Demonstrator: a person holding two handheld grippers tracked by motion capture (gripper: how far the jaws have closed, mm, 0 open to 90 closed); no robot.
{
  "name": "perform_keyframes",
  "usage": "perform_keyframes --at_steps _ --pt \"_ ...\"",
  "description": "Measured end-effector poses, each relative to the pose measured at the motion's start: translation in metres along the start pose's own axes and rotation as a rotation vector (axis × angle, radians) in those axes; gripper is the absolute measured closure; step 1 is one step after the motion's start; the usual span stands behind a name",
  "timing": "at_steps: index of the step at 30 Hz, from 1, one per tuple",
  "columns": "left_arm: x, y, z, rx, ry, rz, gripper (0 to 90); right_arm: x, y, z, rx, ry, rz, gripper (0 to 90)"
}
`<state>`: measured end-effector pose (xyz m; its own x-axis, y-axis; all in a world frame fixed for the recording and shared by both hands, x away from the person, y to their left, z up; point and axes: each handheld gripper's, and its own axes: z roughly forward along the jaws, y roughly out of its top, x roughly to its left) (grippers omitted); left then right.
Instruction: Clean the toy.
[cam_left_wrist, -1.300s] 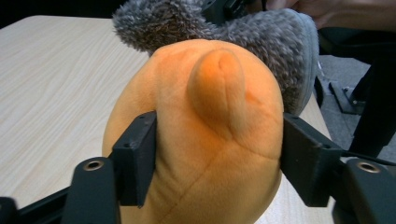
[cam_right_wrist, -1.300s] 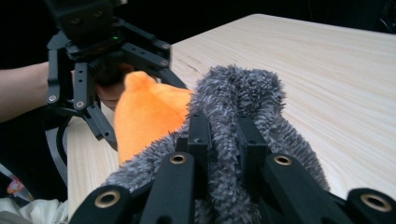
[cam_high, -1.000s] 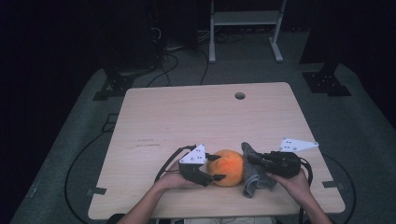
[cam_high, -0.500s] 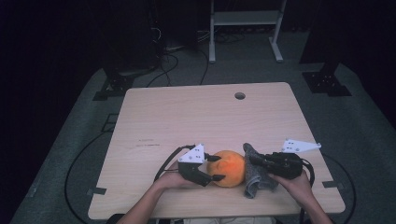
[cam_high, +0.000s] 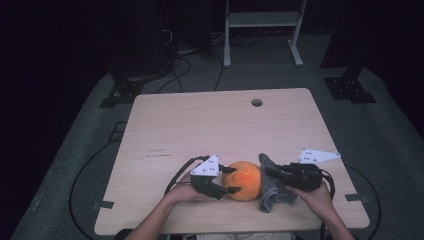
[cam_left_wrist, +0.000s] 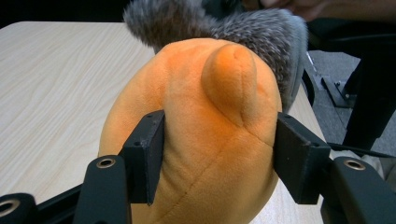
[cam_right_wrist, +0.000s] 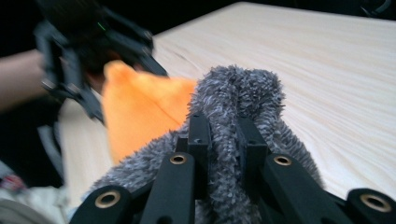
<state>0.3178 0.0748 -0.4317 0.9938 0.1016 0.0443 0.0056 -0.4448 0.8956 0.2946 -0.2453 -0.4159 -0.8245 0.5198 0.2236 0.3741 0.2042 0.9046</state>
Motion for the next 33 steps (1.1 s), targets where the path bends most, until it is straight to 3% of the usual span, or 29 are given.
perform_keyframes --at_steps 2,3,4,5,7,11,17,19,22,26,27,31,33 --pt "0.0 0.001 -0.001 -0.007 0.002 -0.009 38.1 0.004 0.003 0.003 -0.004 0.015 -0.016 78.6" --pt "0.0 0.003 -0.002 -0.002 0.012 -0.027 27.0 0.007 0.001 0.01 0.026 0.001 -0.036 78.6" --pt "0.001 0.005 -0.003 -0.003 0.018 -0.046 27.0 0.007 0.001 0.01 0.026 0.001 -0.036 78.6" --pt "0.003 0.007 -0.004 -0.001 0.03 -0.076 20.0 0.005 -0.001 0.011 0.033 -0.007 -0.031 78.6" --pt "0.003 0.007 -0.003 0.014 0.037 -0.065 20.1 0.004 -0.001 0.009 0.034 -0.011 -0.029 78.6" --pt "0.001 0.004 0.001 0.05 0.051 -0.028 27.3 0.005 0.003 0.004 0.024 -0.019 -0.031 78.6" --pt "-0.003 0.005 0.003 0.059 0.067 0.007 41.3 0.033 0.025 0.02 -0.008 0.065 -0.112 78.6" --pt "-0.002 0.004 0.0 0.063 0.063 0.003 43.0 0.038 0.028 0.029 0.026 0.061 -0.148 78.7" --pt "-0.001 0.003 -0.001 0.057 0.063 -0.002 43.4 0.031 0.025 0.028 0.04 0.051 -0.122 78.7" --pt "0.0 0.002 -0.001 0.048 0.046 -0.001 43.2 0.012 0.014 0.012 0.078 -0.033 -0.093 78.7" --pt "0.0 0.002 -0.002 0.049 0.041 0.005 43.1 0.005 0.01 0.005 0.078 -0.039 -0.059 78.6" --pt "0.0 0.0 -0.002 0.048 0.035 0.017 42.6 0.002 0.006 0.002 0.048 -0.02 -0.025 78.6" --pt "0.0 0.0 -0.002 0.049 0.039 0.012 40.8 0.003 0.008 0.006 0.048 -0.002 -0.036 78.5"
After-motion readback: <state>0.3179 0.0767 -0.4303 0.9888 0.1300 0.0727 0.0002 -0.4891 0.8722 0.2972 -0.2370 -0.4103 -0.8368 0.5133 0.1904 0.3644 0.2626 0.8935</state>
